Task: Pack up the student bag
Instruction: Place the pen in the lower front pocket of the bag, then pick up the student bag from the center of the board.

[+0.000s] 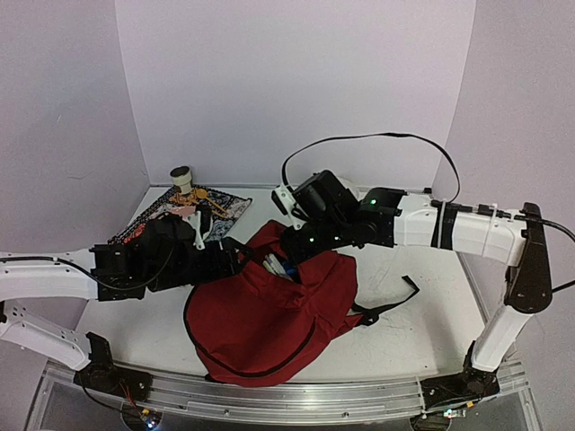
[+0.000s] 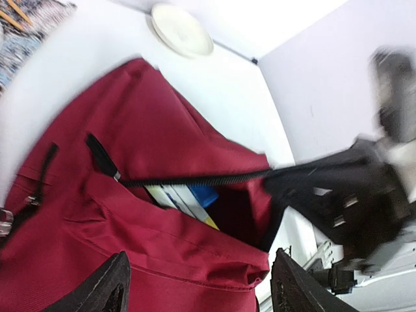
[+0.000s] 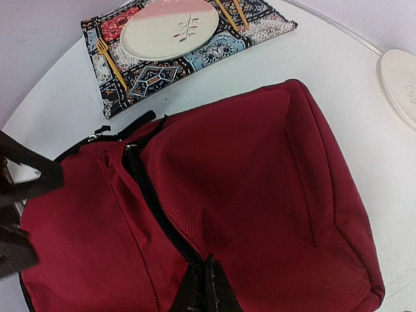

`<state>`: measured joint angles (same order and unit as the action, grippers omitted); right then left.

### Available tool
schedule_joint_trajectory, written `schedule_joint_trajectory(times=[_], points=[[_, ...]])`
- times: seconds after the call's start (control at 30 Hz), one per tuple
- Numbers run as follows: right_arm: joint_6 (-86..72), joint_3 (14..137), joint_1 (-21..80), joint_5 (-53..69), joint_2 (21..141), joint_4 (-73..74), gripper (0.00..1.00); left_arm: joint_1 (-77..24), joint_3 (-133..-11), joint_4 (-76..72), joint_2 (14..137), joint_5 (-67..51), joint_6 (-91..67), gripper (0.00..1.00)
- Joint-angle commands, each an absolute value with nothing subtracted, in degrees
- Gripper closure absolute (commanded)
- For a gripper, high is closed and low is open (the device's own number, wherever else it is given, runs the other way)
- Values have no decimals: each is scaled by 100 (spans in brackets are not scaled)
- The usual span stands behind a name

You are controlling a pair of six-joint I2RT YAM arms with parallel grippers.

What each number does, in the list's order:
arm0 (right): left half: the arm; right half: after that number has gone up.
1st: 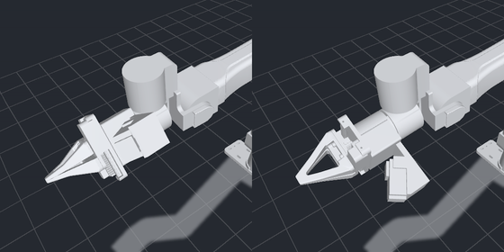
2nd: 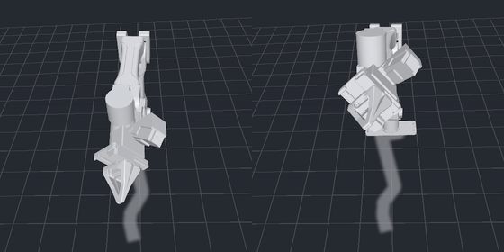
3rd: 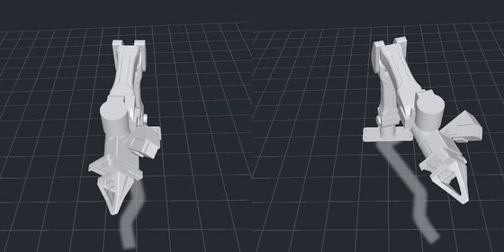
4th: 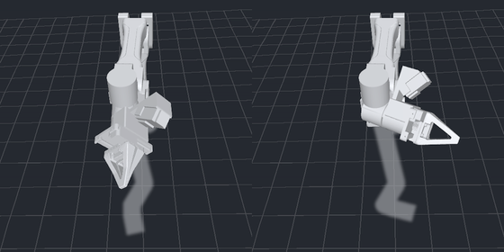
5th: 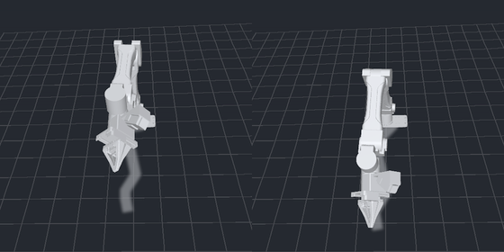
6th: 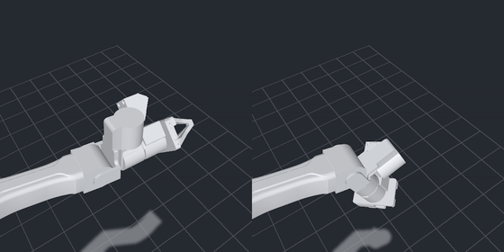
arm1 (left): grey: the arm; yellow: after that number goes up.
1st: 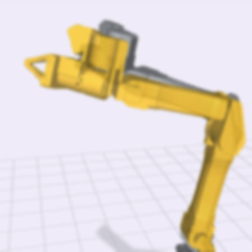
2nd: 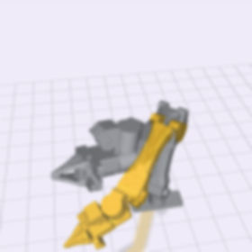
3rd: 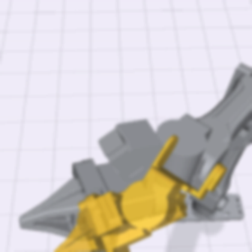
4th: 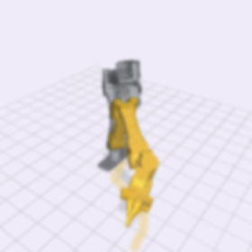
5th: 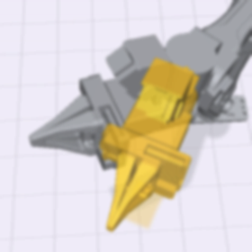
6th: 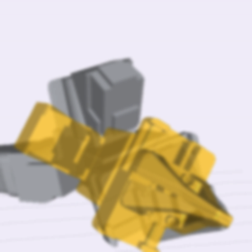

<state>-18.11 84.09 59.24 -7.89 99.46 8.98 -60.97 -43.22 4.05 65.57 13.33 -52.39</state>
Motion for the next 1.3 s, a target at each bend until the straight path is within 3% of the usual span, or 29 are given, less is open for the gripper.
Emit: schedule_joint_trajectory(times=[0.0,0.2,0.47,0.7,0.87,1.07,1.27], points=[[-1874,8135,5893,-496,10203,940,100,-5802,-4537,1368,6017,1739,-4985,24],[-1942,7890,5889,-209,10557,982,98,-4824,-4255,1696,5941,954,-4913,22],[-2003,7519,5882,-738,10845,1008,97,-4425,-4322,1623,6588,594,-4697,19],[-2105,7357,5854,-1105,10662,1028,88,-4260,-4003,1454,7002,52,-4754,20],[-2136,7423,5860,-1036,10104,1004,79,-4263,-3477,1037,6933,-509,-5118,37],[-2144,7723,5857,-428,9600,1002,62,-4334,-2860,132,6554,-1031,-5875,76],[-2474,7773,5855,-249,9224,993,41,-4955,-2671,-680,6256,-588,-6680,89]])
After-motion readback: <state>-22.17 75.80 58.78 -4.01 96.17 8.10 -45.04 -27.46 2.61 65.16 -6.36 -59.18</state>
